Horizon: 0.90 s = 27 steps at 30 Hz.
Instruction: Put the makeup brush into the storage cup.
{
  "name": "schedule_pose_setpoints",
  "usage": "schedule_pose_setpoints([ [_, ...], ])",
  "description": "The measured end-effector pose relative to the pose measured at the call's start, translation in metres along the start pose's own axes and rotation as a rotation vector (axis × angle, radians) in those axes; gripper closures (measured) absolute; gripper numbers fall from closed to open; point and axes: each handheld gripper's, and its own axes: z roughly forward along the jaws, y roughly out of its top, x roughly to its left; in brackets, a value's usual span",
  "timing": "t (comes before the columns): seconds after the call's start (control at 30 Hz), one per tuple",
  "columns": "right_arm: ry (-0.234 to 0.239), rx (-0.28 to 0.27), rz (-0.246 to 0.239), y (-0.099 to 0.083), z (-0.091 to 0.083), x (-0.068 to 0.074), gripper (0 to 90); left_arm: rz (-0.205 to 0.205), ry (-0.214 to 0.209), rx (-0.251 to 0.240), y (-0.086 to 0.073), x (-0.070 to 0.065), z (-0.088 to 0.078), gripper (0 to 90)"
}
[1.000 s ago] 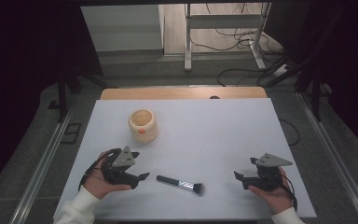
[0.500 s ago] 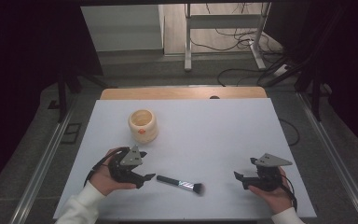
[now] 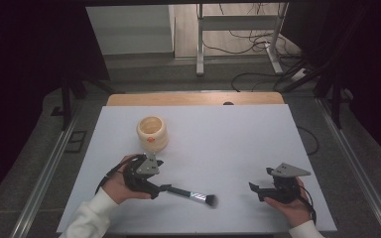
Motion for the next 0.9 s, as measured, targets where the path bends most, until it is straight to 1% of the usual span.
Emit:
schedule_pose_setpoints([
  [0.13, 0.001, 0.001, 0.001, 0.000, 0.000, 0.000, 14.3, 0.009, -0.018, 0.003, 0.002, 0.000, 0.004, 20.3],
  [0.2, 0.000, 0.000, 0.001, 0.000, 0.000, 0.000, 14.3, 0.018, -0.035, 0.001, 0.005, 0.000, 0.006, 19.2],
  [0.3, -0.002, 0.001, 0.000, 0.000, 0.000, 0.000, 14.3, 0.025, -0.029, 0.004, 0.007, 0.000, 0.008, 17.0],
  [0.4, 0.001, 0.003, 0.001, 0.000, 0.000, 0.000, 14.2, 0.028, -0.038, 0.006, 0.009, 0.000, 0.010, 15.2],
  [0.47, 0.001, 0.004, 0.001, 0.000, 0.000, 0.000, 14.2, 0.036, -0.055, 0.008, 0.012, 0.000, 0.013, 14.4],
  [0.5, 0.001, 0.004, 0.001, 0.000, 0.000, 0.000, 14.2, 0.036, -0.055, 0.008, 0.012, 0.000, 0.013, 14.0],
  [0.6, -0.001, 0.004, 0.002, 0.000, 0.000, 0.000, 14.1, 0.045, -0.060, 0.014, 0.015, 0.000, 0.016, 13.9],
  [0.67, -0.005, 0.004, 0.003, 0.000, 0.000, 0.000, 14.0, 0.062, -0.071, 0.014, 0.018, 0.000, 0.018, 13.8],
  [0.73, -0.007, 0.003, 0.004, 0.000, 0.001, -0.001, 14.0, 0.064, -0.075, 0.014, 0.019, -0.001, 0.019, 13.8],
  [0.9, -0.008, 0.005, 0.005, 0.000, 0.001, -0.001, 13.9, 0.086, -0.082, 0.020, 0.022, -0.001, 0.022, 14.0],
])
